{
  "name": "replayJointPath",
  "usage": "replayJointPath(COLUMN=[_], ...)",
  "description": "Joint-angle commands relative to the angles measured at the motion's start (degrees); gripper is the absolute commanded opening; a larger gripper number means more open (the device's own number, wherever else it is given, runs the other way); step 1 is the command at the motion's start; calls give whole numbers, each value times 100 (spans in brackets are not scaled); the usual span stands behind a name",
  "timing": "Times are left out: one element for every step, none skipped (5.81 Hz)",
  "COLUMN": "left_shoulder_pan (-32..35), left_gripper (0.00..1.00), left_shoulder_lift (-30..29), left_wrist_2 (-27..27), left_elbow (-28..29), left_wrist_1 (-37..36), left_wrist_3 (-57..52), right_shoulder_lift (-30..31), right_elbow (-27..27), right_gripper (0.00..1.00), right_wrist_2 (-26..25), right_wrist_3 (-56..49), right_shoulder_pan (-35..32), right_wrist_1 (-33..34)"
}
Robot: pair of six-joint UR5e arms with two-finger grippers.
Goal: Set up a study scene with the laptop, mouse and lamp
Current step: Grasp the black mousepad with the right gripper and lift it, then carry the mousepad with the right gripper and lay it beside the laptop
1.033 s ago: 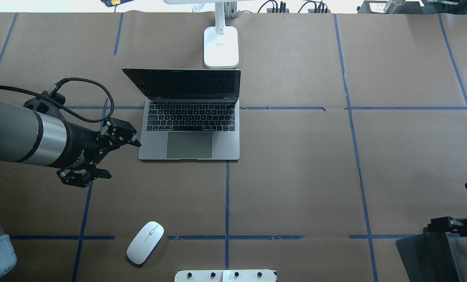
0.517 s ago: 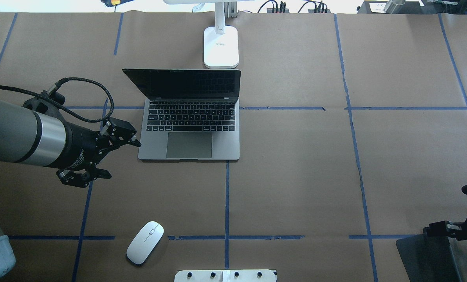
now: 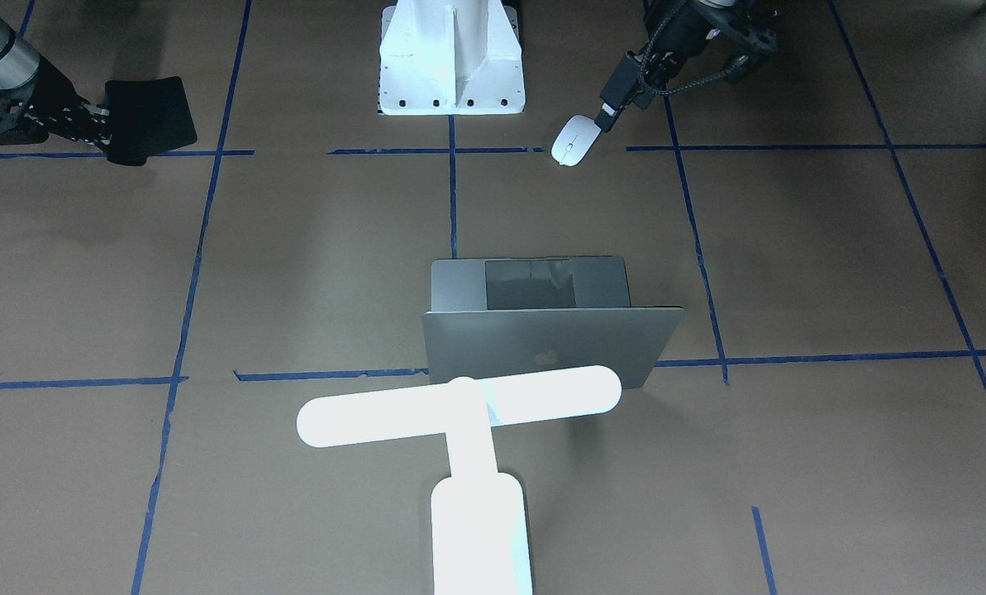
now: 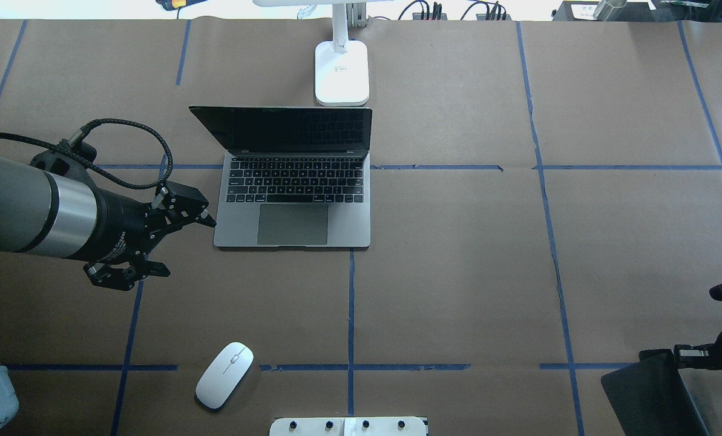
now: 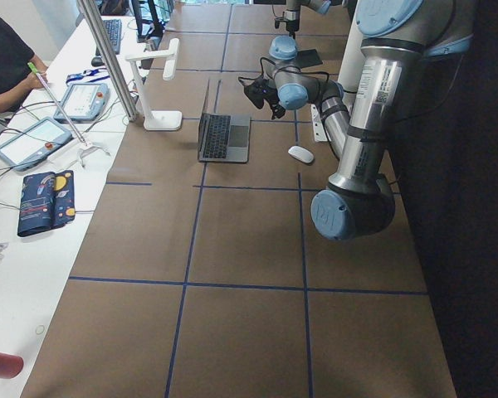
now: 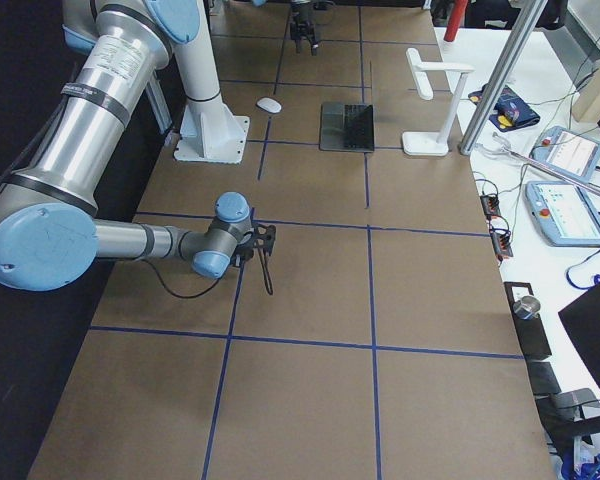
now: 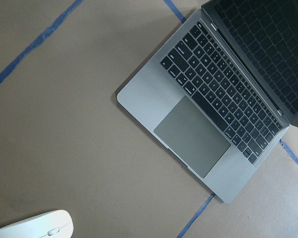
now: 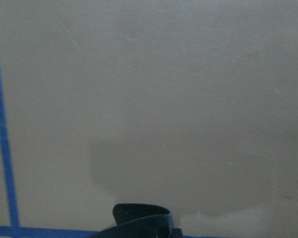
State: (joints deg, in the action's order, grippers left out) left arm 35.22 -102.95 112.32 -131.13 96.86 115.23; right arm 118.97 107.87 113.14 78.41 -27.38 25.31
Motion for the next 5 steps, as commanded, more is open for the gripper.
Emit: replayJointPath(left_shoulder_pan=[3, 3, 3, -6, -93], left_gripper=[100, 100, 100, 100, 100], left_shoulder_lift=[39, 39, 39, 117, 118], left_wrist_2=[0, 0, 0, 0, 0], left_elbow=[-9, -61, -88, -123, -141], left_wrist_1=[0, -9, -9, 0, -9], left_wrist_3=[9, 9, 0, -17, -131], right_shoulder_lift=[-853, -1859, -3069, -4056, -4466], right_elbow=[-2, -307, -771, -1446, -1931], right_gripper=[0, 0, 0, 0, 0], right_wrist_2=[-20, -55, -64, -64, -64], right_wrist_3=[-10, 77, 252, 619, 1005], right_shoulder_pan=[-267, -546, -845, -1117, -1277], right_wrist_1=[-228, 259, 1160, 1544, 1556])
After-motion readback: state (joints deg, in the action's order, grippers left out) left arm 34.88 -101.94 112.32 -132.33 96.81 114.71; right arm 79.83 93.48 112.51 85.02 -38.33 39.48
